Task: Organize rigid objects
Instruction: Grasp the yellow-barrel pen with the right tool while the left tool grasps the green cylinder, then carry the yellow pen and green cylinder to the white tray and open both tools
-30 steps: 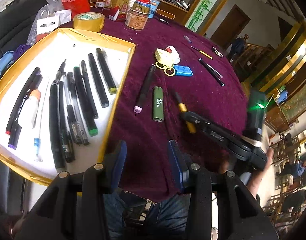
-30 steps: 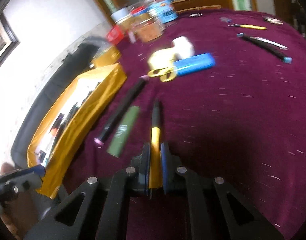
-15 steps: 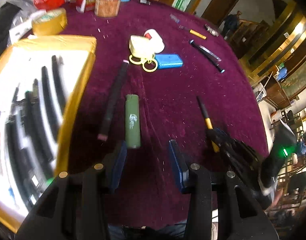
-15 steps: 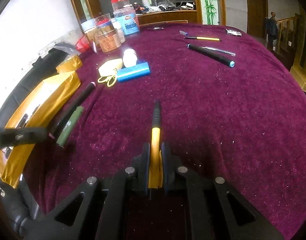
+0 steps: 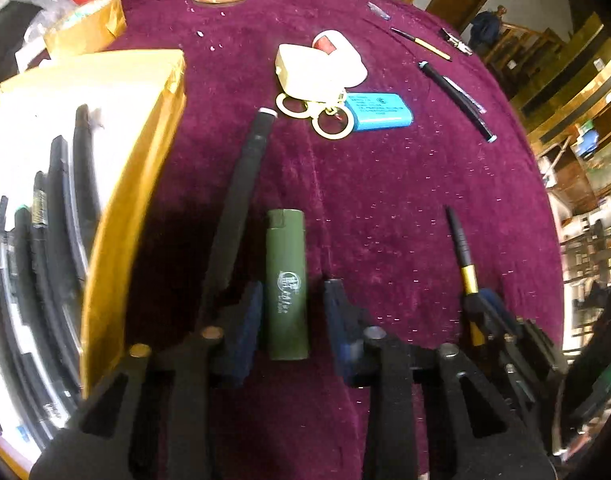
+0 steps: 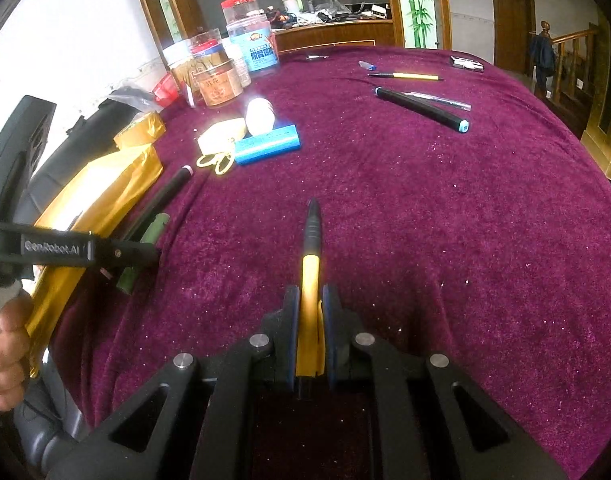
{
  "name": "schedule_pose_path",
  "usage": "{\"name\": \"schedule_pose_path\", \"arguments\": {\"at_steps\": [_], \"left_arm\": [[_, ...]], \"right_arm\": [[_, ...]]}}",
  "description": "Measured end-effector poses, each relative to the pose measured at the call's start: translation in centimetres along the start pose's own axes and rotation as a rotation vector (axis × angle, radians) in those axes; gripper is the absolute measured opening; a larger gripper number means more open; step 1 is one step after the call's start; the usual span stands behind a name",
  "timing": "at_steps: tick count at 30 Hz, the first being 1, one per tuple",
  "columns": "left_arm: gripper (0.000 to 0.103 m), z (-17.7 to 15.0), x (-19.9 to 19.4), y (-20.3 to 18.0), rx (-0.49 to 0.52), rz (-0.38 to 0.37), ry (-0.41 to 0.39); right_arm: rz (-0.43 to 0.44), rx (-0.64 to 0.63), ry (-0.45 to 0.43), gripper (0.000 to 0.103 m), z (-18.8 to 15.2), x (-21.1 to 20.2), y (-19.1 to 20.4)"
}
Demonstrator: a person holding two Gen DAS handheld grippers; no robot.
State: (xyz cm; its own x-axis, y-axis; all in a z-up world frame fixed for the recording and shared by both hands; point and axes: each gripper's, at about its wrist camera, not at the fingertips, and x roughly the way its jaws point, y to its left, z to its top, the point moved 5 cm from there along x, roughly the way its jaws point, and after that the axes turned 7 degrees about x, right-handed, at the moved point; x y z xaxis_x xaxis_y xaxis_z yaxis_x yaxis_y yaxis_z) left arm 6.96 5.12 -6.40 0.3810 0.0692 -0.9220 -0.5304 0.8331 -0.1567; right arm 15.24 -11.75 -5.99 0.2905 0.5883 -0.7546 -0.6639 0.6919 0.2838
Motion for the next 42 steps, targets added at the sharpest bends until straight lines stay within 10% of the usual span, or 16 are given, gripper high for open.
{"name": "schedule_pose_path", "arguments": {"at_steps": [14, 26, 37, 42], "left_arm": [[0.019, -4.6, -1.7, -1.8, 0.031, -0.044, -0.032], [0.017, -6.2, -8.6, -3.6, 0.091, 0.165, -0.284], [0.017, -6.9, -14.6, 2.3, -0.009, 0.356, -0.405], [0.017, -7.8, -15.7, 7.1, -0.128, 0.281, -0.389]], "right_arm": [[-0.009, -0.013, 0.004, 0.011, 0.0, 0.0, 0.2], [0.012, -0.012, -0.039, 0.01, 0.0, -0.7, 0.3], [0.343, 0.069, -0.008, 0.01, -0.3, -3.6, 5.4], [0.431, -0.036, 0.008, 0.01, -0.6, -4.8, 11.2]]}}
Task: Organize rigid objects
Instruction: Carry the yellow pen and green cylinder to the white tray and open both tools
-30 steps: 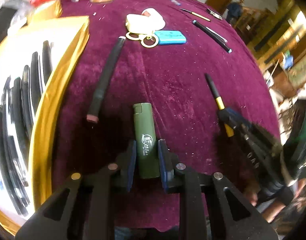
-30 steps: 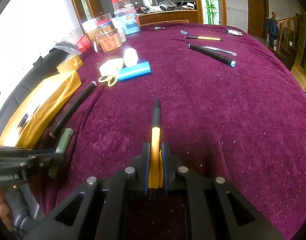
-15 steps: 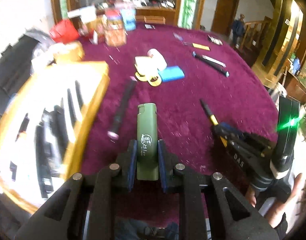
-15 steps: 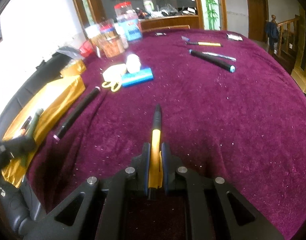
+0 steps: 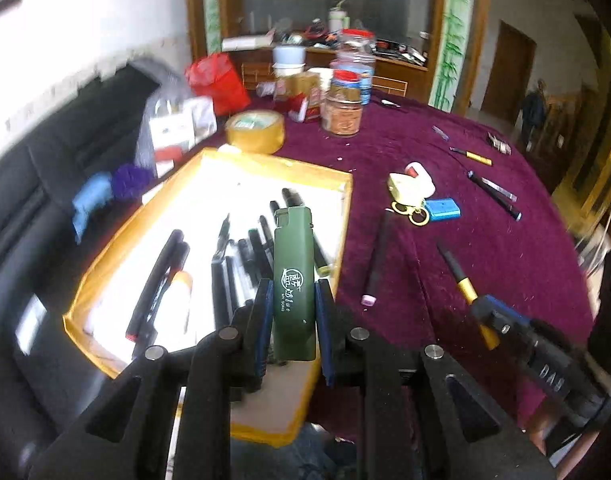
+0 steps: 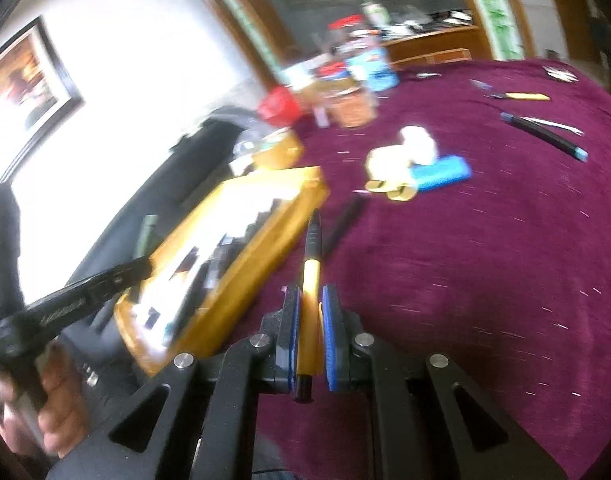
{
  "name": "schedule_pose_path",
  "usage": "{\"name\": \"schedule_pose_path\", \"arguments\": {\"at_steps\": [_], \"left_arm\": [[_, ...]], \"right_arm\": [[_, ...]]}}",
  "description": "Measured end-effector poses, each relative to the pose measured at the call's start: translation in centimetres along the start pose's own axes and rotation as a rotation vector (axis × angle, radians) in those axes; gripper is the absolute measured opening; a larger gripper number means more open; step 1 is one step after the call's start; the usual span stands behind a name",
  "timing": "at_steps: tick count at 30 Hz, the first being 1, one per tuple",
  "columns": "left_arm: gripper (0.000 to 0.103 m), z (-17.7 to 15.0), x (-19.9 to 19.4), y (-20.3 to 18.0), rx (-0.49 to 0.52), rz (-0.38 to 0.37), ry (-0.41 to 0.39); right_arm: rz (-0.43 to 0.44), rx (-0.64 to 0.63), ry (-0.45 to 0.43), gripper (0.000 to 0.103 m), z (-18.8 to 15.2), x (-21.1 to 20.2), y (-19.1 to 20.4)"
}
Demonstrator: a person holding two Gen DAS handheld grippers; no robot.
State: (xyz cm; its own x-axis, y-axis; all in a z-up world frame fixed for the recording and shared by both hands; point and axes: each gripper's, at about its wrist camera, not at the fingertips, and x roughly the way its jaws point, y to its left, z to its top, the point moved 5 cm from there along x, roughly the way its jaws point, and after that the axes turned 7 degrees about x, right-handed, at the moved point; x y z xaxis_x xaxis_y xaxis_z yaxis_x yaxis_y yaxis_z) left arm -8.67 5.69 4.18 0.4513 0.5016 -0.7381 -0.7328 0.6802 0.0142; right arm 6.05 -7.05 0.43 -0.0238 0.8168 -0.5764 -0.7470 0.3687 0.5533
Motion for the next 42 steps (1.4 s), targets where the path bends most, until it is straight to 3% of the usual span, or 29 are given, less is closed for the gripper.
{"name": "schedule_pose_path", "arguments": {"at_steps": [7, 12, 15, 18, 25, 28, 34, 38, 42], "left_arm": [[0.017, 1.2, 1.3, 7.2, -0.188, -0.152, 0.048], [0.017, 2.6, 3.1, 9.7, -0.219, -0.118, 0.046], [0.017, 3.9, 4.9, 10.5, -0.244, -0.158, 0.047], [0.017, 5.1, 8.1, 11.1, -0.262, -0.206, 0.1], [0.017, 6.3, 14.2, 11.7, -0.225, -0.144, 0.197], [0.018, 6.0, 15.6, 11.6, -0.2, -0.079, 0.245], [0.018, 4.9, 17.5, 11.3, -0.203, -0.078, 0.305], [0.032, 4.8, 16.9, 11.4, -0.222, -0.11, 0.288], [0.032, 5.5, 13.3, 10.8, -0.199, -0.122, 0.212]], "right_arm": [[0.073, -0.053, 0.028, 0.01, 0.7, 3.1, 5.0], [0.07, -0.08, 0.07, 0.01, 1.6, 6.4, 7.3], [0.046, -0.105, 0.102, 0.01, 2.1, 9.0, 8.4], [0.024, -0.113, 0.133, 0.01, 2.5, 11.3, 8.8], [-0.071, -0.131, 0.182, 0.01, 2.9, 16.0, 8.7], [-0.106, -0.167, 0.182, 0.01, 2.7, 16.4, 8.8], [-0.17, -0.226, 0.181, 0.01, 2.0, 17.3, 9.0], [-0.172, -0.238, 0.179, 0.015, 2.0, 17.3, 9.3], [-0.09, -0.197, 0.145, 0.021, 2.4, 15.0, 9.6]]}}
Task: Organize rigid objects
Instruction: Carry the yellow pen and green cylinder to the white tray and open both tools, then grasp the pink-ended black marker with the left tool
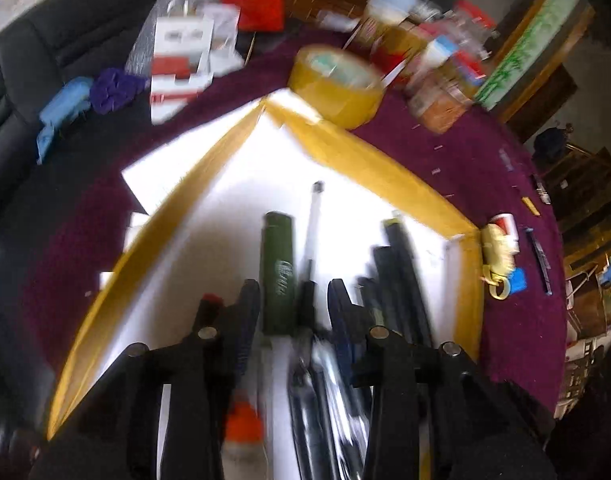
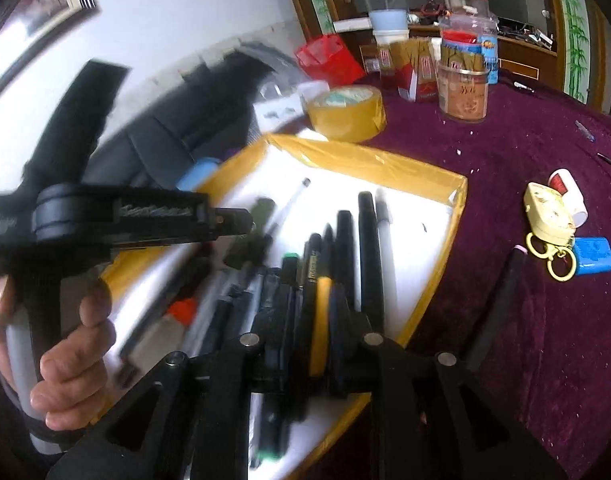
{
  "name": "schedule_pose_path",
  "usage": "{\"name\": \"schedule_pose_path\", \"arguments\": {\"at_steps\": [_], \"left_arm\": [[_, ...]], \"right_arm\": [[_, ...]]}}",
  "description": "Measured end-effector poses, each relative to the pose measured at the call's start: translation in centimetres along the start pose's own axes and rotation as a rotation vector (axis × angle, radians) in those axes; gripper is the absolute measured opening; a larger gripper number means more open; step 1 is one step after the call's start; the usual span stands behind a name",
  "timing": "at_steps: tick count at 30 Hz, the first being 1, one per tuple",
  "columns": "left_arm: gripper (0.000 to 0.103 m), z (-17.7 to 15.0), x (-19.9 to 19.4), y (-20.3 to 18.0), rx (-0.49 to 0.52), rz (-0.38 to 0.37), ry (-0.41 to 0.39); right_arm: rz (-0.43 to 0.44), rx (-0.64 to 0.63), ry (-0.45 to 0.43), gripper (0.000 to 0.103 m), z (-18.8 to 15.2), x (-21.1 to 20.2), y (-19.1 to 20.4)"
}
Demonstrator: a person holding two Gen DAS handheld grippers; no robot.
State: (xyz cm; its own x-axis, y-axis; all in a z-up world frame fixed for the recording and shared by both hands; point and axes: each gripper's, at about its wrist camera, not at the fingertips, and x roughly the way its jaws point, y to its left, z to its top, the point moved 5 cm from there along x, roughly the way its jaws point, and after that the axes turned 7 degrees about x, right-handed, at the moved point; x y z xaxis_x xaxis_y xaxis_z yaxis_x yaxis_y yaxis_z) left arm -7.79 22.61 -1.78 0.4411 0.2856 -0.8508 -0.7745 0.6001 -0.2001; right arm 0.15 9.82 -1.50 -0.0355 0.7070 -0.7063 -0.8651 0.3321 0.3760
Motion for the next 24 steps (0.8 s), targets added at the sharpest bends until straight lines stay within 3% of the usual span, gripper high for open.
{"name": "schedule_pose_path", "arguments": {"at_steps": [2, 4, 7, 10, 16, 24], "left_arm": [[0.039, -1.0, -2.9, -0.7, 0.01, 0.01, -0.076], [0.058, -2.3, -5.5, -1.4, 0.008, 0.002, -0.141], [0.06, -4.6, -7.9, -3.5, 0.031, -0.03, -0.18], [0.059, -6.1, -8.7, -6.1, 0.067, -0.093, -0.176], [0.059, -9.1, -8.4, -11.9, 0.184, -0.205, -0.102], [0.059, -11.0, -6.6, -15.6, 0.237, -0.25, -0.014]], "right_arm": [[0.039, 0.021, -0.037, 0.03, -0.3, -2.4, -0.5], [0.075, 0.053, -0.069, 0.035, -0.6, -4.5, -1.4], [0.108, 0.107, -0.091, 0.035, -1.4, -7.4, -3.9], [0.129, 0.143, -0.1, 0.035, -2.2, -9.7, -6.3], [0.069, 0.222, -0.124, 0.035, -5.2, -13.3, -11.8], [-0.058, 0.336, -0.128, 0.035, -8.6, -15.8, -19.4]]}}
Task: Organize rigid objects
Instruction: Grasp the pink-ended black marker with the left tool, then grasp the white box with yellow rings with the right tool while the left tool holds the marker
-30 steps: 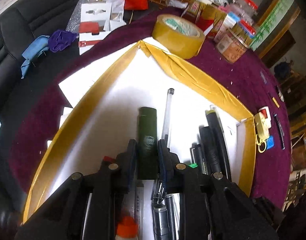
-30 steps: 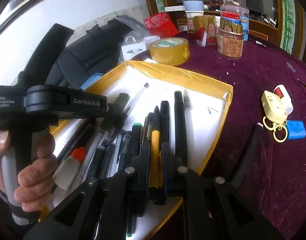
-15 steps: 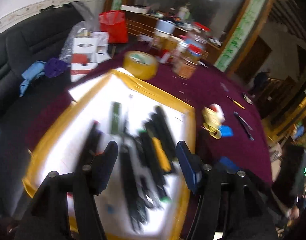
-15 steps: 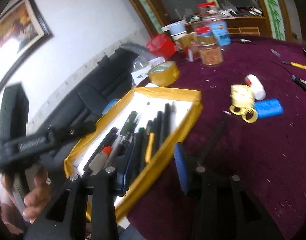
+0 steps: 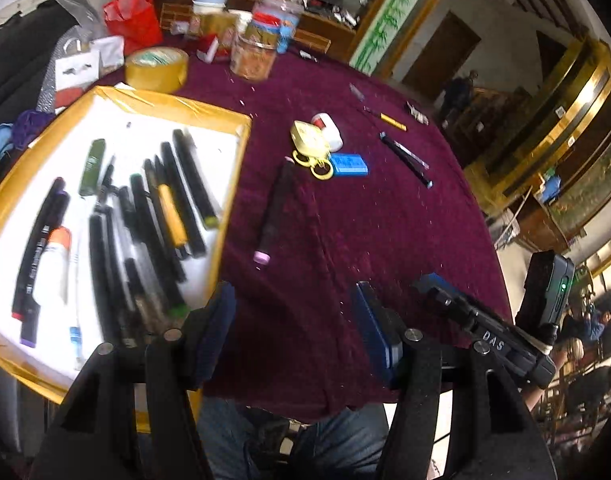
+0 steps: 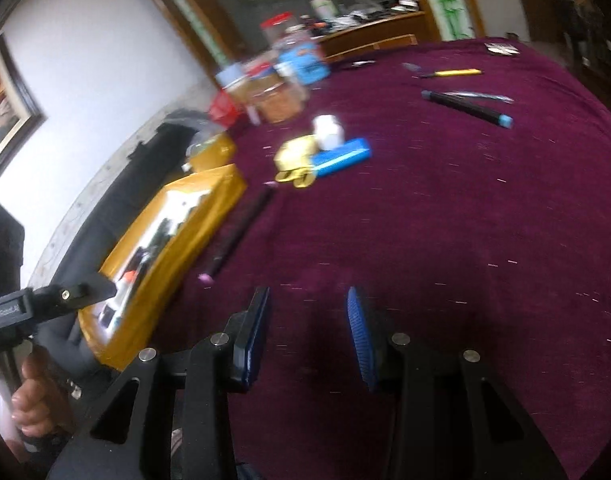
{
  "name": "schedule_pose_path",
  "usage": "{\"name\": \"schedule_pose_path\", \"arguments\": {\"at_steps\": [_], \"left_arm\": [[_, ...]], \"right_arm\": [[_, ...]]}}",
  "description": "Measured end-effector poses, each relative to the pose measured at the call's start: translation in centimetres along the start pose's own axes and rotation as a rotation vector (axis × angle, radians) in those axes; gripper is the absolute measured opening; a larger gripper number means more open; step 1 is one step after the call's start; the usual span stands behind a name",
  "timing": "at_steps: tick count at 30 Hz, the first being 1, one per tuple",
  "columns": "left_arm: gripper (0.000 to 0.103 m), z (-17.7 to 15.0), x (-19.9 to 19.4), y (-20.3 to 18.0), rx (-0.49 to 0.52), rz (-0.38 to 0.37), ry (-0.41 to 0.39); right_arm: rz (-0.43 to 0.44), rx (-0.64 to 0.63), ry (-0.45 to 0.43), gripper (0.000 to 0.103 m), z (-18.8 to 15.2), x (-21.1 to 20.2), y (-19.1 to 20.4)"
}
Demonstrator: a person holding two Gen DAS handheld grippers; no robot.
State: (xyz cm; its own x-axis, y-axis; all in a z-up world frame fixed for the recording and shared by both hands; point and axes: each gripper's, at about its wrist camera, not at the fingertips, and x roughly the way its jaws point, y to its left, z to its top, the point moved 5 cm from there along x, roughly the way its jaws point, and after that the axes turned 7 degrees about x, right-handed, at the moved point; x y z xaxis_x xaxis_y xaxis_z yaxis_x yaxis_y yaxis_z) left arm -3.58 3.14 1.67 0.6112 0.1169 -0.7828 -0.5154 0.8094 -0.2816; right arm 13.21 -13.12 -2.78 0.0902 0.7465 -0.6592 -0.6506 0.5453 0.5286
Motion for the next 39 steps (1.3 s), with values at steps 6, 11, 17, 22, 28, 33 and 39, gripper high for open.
{"name": "schedule_pose_path", "arguments": {"at_steps": [6, 11, 17, 22, 28, 33, 39], "left_arm": [[0.059, 1.4, 2.3, -1.8, 0.066, 0.047, 0.044], [0.053, 3.7, 6.7, -2.3, 0.111, 0.103, 0.134], [0.048, 6.0, 11.9, -2.2, 0.18, 0.205, 0.21], [0.029, 6.2, 14.6, -1.5, 0.219, 0.298, 0.233], [0.012, 5.9, 14.8, -0.2, 0.16, 0.279, 0.239], [0.012, 3.1, 12.9, -1.6, 0.155, 0.195, 0.247], [0.012, -0.9, 10.2, -2.3, 0.115, 0.178, 0.179]], "right_arm": [[-0.045, 0.047, -0.027, 0.035, 1.7, 0.8, -3.0], [-0.131, 0.034, -0.042, 0.035, 0.8, 2.2, -3.4], [-0.199, -0.02, -0.039, 0.035, 0.5, 2.6, -2.8], [-0.208, -0.077, -0.031, 0.035, 0.2, 3.0, -2.0], [-0.206, -0.07, -0.031, 0.035, 0.2, 3.0, -2.2], [-0.204, -0.068, -0.029, 0.035, 0.2, 3.0, -2.2], [-0.193, -0.106, 0.012, 0.045, 0.4, 3.5, -1.5]]}}
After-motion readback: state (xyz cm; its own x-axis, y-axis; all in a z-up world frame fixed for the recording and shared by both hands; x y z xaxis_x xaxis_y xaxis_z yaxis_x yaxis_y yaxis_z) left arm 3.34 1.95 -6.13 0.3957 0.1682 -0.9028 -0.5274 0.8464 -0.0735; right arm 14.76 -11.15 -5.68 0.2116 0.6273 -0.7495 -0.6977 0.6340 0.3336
